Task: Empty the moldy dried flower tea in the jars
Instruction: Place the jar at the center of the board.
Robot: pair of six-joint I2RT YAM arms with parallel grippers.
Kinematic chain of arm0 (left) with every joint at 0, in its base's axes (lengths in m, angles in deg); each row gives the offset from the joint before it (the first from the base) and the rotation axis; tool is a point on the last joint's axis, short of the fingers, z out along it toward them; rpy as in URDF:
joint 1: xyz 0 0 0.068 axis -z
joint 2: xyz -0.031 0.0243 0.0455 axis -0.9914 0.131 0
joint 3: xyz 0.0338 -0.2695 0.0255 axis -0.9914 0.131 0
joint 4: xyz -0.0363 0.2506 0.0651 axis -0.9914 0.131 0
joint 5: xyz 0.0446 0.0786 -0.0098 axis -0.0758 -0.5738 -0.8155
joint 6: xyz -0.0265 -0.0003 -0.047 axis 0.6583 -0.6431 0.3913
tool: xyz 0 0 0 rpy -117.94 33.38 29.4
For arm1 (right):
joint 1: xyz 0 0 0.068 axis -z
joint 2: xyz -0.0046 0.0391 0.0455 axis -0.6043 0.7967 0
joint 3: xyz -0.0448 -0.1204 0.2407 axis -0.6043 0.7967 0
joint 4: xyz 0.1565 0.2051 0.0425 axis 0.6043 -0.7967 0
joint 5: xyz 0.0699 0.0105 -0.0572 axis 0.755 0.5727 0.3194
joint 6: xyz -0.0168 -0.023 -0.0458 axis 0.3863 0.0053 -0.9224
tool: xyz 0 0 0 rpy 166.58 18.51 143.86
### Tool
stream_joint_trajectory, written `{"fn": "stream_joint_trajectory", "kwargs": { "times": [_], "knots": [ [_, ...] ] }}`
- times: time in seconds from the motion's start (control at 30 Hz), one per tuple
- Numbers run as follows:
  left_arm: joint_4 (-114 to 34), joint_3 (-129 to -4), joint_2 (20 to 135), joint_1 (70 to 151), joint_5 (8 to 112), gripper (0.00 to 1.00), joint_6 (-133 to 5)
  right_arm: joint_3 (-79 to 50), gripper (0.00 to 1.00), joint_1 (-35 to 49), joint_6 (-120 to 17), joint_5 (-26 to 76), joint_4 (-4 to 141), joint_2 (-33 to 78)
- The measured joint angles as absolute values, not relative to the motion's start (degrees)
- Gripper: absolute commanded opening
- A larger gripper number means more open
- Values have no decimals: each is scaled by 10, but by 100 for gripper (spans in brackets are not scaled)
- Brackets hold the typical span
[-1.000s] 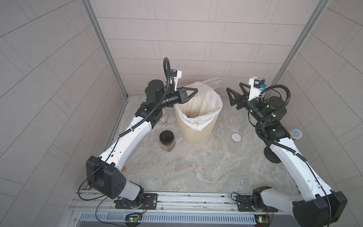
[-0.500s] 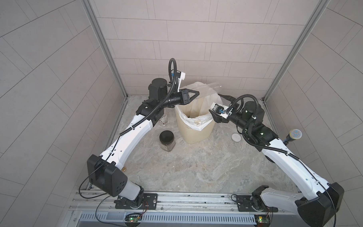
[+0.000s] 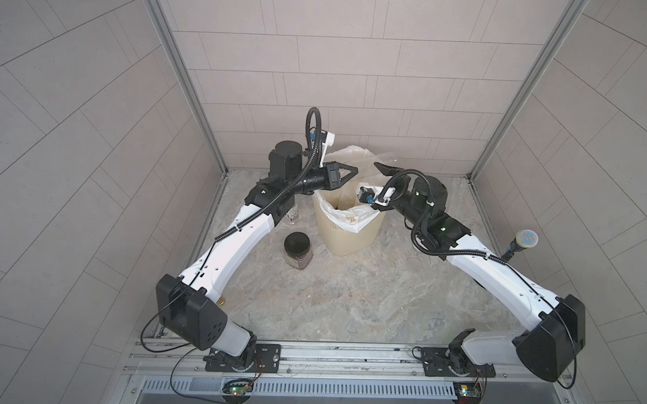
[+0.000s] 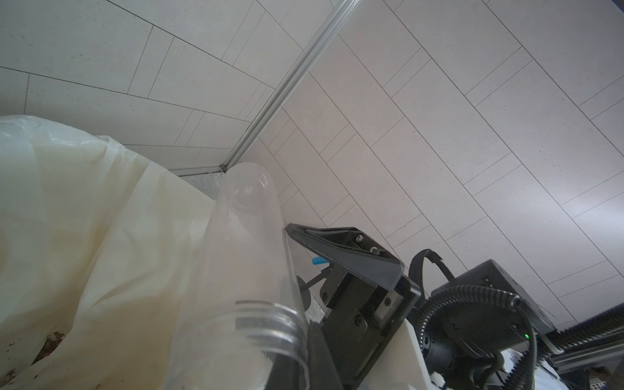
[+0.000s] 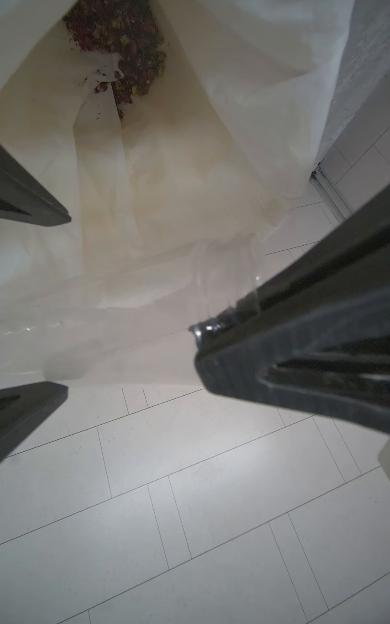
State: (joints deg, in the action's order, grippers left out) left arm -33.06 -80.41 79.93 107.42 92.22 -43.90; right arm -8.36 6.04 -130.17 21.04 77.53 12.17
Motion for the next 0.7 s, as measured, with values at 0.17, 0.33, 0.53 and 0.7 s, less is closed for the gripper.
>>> {"fn": "stream_joint_trajectory", "kwargs": {
  "times": [0.17,0.33,0.53,0.7],
  "knots": [
    [-330,-804,800,1080,923,2,-439,-98,73,50,-1322,193,801,142],
    [-330,-804,800,1082,928,2,-439,-105,65,44,-1332,179,811,154],
    [-328,-804,800,1082,937,2,-440,-107,55,39,-1339,168,812,154],
    [-330,-804,800,1081,937,26,-445,-106,53,38,-1336,167,812,154]
  ]
}}
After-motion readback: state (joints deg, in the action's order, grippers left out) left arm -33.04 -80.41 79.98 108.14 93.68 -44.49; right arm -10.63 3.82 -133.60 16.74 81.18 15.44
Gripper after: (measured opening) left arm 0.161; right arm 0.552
